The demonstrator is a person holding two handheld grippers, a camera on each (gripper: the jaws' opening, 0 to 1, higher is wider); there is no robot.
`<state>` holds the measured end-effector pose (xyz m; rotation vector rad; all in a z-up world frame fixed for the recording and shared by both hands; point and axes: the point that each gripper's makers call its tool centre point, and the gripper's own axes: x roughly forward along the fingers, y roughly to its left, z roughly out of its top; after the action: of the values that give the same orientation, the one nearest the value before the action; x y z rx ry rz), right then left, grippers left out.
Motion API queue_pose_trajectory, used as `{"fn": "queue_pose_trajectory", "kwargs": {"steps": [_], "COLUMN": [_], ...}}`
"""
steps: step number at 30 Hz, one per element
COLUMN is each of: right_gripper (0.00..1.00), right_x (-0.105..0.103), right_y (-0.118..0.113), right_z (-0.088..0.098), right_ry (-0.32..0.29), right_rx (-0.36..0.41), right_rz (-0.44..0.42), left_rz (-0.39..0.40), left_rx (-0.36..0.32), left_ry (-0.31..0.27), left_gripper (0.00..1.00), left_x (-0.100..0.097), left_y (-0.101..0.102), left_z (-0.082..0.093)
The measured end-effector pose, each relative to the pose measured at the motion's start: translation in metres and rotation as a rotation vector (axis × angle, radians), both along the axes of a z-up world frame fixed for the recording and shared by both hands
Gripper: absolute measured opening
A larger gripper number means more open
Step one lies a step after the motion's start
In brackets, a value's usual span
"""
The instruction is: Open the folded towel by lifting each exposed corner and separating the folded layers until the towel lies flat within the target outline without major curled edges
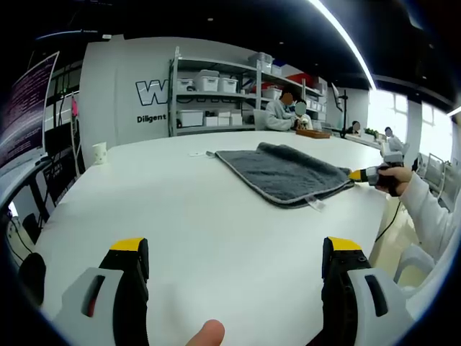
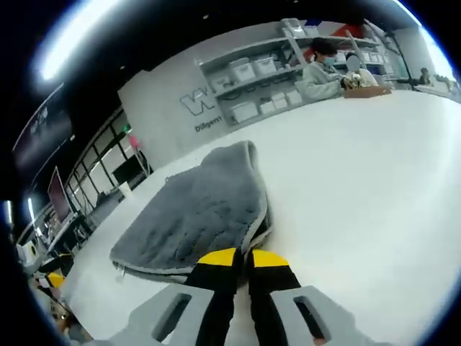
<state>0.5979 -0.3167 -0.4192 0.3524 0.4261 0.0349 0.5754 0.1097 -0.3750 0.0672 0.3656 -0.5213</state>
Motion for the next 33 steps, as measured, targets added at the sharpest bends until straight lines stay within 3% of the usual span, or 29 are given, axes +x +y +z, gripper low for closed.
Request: {"fn": "queue_pose_trajectory", "kwargs": {"steps": [8, 15, 22, 28, 33], "right_gripper": [0.0, 0.0, 0.0, 0.0, 0.0], "right_x": [0.001, 0.004, 0.008, 0.018, 0.032], "right_y": [0.003, -0.004, -0.017, -0.04, -0.066], "right_z": [0.001, 0.002, 0.003, 0.004, 0.008], "right_ry": [0.031, 0.054, 0.085, 0.112, 0.095], "right_rx": [-0.224, -0.249, -0.32, -0.37, -0.414], "right_rz": [0.109, 0.14, 0.157, 0.15, 0.126], "left_rz": [0.004, 0.005, 0.008, 0.001, -0.003], "left_rx": [0.0, -0.001, -0.004, -0.001, 0.0], "left_ry": [0.0, 0.001, 0.002, 0.007, 0.008], "left_gripper": [0.99, 0.99, 0.99, 0.99, 0.99], "left_x": [0.0, 0.001, 0.002, 0.003, 0.005], "left_y": [0.002, 0.003, 0.005, 0.002, 0.0], "left_z": [0.0, -0.001, 0.0, -0.003, -0.003]}}
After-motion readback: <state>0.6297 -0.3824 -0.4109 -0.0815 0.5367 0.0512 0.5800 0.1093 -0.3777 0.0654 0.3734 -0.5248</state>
